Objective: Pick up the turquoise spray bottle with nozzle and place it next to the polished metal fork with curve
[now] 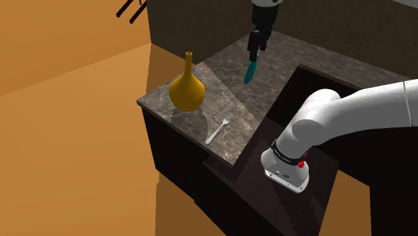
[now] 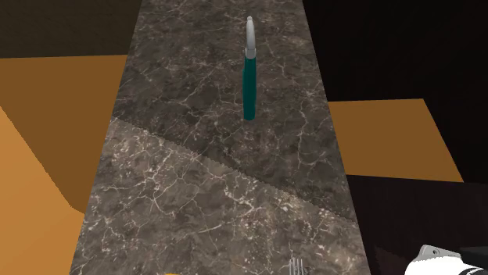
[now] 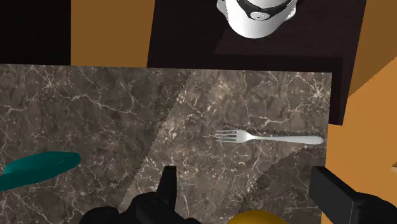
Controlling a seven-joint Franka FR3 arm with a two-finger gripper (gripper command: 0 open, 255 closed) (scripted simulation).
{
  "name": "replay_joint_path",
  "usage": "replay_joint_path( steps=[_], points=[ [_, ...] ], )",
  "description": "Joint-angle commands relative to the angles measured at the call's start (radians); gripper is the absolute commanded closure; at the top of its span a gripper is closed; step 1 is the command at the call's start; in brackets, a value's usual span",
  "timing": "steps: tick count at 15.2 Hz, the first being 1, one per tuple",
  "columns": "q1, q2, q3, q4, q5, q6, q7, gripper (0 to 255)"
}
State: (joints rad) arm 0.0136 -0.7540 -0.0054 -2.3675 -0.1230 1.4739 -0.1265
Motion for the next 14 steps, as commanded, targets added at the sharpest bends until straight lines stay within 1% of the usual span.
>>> replay_joint_path(
  steps=[1,7,14],
  points=[
    [0.000,0.000,0.000,0.000,0.000,0.000,0.000,0],
    [-0.091,0.172,-0.036,0.038,-0.022,0.160,0.145,0],
    [-0.188,0.366,-0.091,0.117,-0.042,0.310,0.303,0]
  ],
)
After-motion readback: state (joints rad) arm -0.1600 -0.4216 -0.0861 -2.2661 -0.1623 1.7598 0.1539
